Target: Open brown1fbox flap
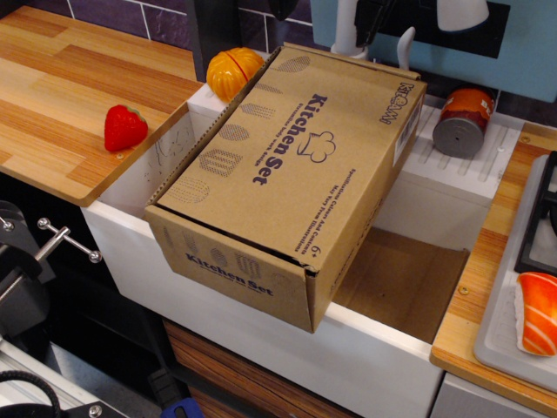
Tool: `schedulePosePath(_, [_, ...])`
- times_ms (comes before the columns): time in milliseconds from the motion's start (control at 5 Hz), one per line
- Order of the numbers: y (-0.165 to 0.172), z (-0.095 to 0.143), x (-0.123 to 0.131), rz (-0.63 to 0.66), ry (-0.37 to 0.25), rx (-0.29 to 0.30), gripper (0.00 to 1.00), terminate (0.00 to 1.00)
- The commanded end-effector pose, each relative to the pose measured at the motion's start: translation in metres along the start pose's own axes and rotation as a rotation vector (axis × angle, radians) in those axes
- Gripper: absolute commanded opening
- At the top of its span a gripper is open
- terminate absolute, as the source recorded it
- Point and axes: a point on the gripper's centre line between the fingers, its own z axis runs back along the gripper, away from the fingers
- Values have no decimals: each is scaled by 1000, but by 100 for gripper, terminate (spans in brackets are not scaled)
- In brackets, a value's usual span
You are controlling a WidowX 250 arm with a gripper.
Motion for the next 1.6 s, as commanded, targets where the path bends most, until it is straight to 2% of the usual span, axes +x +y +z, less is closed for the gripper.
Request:
schedulePosePath(0, [0, 0, 0, 0, 0, 0, 100, 0])
schedulePosePath(200, [14, -12, 5, 78, 15, -59, 100, 0])
schedulePosePath(400, [26, -26, 7, 111, 3, -121, 100, 0])
schedulePosePath(800, [48, -51, 19, 101, -35, -184, 100, 0])
schedulePosePath(1400, [67, -83, 17, 90, -86, -189, 100, 0])
